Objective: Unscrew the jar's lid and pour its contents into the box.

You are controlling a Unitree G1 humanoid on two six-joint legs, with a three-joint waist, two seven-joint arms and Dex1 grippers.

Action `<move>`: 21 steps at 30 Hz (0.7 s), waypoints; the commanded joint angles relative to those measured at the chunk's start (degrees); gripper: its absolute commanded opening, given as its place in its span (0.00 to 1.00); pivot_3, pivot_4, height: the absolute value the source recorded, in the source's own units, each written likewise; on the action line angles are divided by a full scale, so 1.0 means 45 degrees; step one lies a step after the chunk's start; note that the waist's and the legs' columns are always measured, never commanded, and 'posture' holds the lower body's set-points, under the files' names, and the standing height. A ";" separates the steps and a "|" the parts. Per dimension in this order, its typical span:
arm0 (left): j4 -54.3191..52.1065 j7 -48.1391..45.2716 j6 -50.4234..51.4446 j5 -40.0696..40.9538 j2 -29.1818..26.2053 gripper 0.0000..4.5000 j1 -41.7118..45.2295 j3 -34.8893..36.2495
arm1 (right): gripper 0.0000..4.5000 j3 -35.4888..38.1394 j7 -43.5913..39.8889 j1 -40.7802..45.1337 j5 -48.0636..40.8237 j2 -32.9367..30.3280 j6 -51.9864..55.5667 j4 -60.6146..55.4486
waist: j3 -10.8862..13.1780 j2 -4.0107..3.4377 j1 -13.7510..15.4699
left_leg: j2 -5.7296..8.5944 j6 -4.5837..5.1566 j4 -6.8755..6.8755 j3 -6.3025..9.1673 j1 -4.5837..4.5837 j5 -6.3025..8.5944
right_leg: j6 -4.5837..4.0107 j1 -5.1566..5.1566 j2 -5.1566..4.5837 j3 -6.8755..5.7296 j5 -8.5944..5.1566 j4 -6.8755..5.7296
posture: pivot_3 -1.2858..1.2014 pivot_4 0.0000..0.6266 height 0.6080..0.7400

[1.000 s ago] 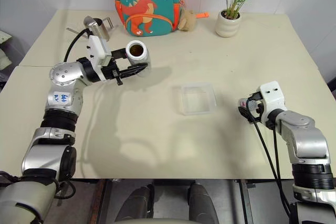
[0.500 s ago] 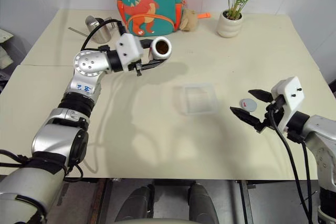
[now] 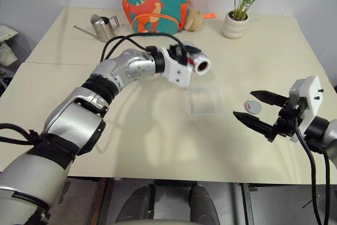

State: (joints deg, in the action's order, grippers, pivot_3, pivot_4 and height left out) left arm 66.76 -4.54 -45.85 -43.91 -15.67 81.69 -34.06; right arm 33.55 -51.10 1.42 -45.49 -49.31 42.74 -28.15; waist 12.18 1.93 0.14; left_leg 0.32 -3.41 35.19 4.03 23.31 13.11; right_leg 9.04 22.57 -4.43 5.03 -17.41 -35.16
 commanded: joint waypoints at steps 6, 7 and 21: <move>-0.0521 0.6781 0.0243 -0.5355 -0.0098 0.42 0.1604 -0.4072 | 1.00 0.0309 0.0899 -0.0574 -0.0057 0.0309 -0.0528 -0.0858 | 0.0014 0.0024 0.0013 | 0.0001 -0.0001 0.0000 -0.0007 0.0013 0.0002 | 0.0010 0.0001 0.0000 0.0006 0.0005 0.0021 | 0.52 0.24 1.00; -0.0536 0.7405 0.0368 -0.5859 -0.0093 0.42 0.1738 -0.4499 | 1.00 0.0207 0.0979 -0.0542 -0.0039 0.0338 -0.0575 -0.0849 | 0.0015 0.0025 0.0012 | 0.0002 -0.0002 0.0000 -0.0008 0.0015 0.0002 | 0.0011 0.0001 0.0000 0.0007 0.0005 0.0024 | 0.52 0.24 1.00; 0.0196 1.2729 0.3923 -0.9623 0.0830 0.42 0.3110 -0.7905 | 1.00 -0.1264 0.1538 0.0220 0.0585 0.0438 -0.1202 -0.0154 | 0.0023 0.0041 0.0170 | 0.0002 -0.0006 -0.0001 -0.0015 0.0021 0.0009 | 0.0017 0.0008 0.0000 0.0005 0.0002 0.0029 | 0.52 0.24 1.00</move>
State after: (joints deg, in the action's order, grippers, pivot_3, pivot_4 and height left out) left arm 67.71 50.41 -30.80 -86.25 -12.42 93.60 -69.18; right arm 27.38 -44.58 1.79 -43.16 -47.47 38.67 -28.73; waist 12.28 2.12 0.90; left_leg 0.34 -3.43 35.18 3.95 23.41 13.16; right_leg 9.12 22.60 -4.42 5.05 -17.41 -35.03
